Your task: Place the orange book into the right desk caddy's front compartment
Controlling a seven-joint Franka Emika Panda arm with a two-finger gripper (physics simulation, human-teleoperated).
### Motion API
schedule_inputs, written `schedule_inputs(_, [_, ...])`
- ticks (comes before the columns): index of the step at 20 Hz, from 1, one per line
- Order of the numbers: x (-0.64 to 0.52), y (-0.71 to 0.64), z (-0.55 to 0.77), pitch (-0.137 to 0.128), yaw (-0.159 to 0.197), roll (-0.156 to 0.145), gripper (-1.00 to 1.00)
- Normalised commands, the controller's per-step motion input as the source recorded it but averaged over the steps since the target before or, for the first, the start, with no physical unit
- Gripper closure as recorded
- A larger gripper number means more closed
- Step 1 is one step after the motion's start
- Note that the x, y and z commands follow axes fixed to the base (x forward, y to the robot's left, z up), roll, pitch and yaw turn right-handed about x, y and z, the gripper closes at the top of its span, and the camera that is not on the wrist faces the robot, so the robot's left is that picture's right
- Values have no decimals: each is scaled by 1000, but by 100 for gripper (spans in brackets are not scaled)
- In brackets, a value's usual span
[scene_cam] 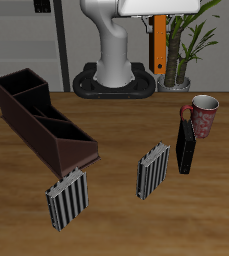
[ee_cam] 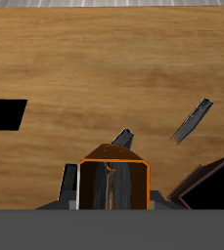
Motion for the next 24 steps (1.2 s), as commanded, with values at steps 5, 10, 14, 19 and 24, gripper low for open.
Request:
schedule_inputs(5, [-458, -228, 96, -13, 71, 13, 100])
schedule_inputs(10, [-372, -389, -85, 1, 49, -37, 100])
schedule_inputs(14, [-279, -435, -127, -6, 97, -43, 100])
schedule_inputs(19, [-245, -597, -341, 28, 131, -81, 100])
schedule_inputs(24, [-234, -418, -198, 18, 102, -75, 100])
